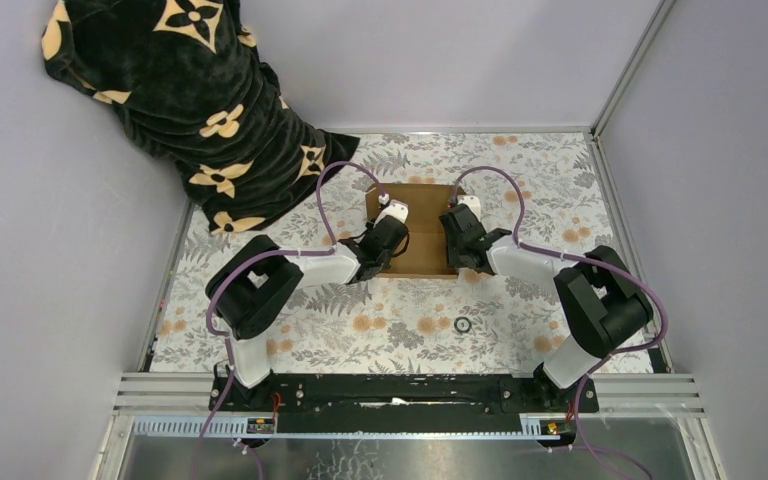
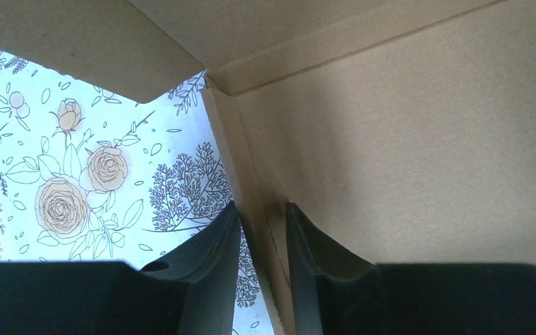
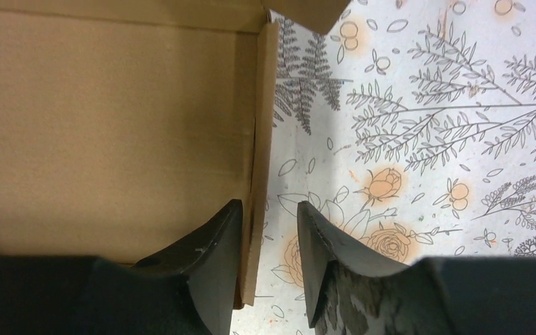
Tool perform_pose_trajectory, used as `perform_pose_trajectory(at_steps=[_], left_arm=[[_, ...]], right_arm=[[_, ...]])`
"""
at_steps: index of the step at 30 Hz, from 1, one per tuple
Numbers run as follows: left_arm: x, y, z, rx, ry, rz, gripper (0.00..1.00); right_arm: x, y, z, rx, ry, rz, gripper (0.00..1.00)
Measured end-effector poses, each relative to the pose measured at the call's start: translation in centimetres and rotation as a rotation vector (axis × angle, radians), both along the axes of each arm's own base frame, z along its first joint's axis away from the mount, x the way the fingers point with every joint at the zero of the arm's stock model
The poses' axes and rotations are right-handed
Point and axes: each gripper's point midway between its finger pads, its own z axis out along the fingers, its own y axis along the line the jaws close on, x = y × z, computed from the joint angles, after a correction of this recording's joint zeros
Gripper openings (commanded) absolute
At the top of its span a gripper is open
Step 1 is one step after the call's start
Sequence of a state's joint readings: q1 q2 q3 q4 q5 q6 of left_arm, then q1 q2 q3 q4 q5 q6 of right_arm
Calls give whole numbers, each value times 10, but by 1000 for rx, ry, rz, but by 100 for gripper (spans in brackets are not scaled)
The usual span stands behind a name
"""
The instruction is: Fold the paper box
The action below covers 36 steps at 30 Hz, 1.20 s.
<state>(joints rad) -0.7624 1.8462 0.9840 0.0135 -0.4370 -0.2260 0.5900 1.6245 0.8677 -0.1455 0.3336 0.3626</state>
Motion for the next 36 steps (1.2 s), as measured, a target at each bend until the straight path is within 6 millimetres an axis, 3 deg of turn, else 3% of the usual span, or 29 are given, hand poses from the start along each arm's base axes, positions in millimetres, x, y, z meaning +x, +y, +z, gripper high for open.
perform_pose_trajectory(at_steps=[7, 18, 27, 30, 36], left_arm=[[0, 0, 0, 2, 2, 0, 36], [0, 0, 0, 2, 2, 0, 36], [-2, -3, 0, -9, 6, -5, 36], [-2, -3, 0, -10, 5, -5, 38], [7, -4, 2, 11, 12, 2, 57]], right_arm=[[13, 7, 2, -2, -15, -2, 31], [13, 5, -5, -18, -1, -2, 14], [17, -2, -4, -70, -24, -27, 13], [17, -2, -4, -74, -26, -28, 17], [20, -1, -3, -72, -11, -4, 59]])
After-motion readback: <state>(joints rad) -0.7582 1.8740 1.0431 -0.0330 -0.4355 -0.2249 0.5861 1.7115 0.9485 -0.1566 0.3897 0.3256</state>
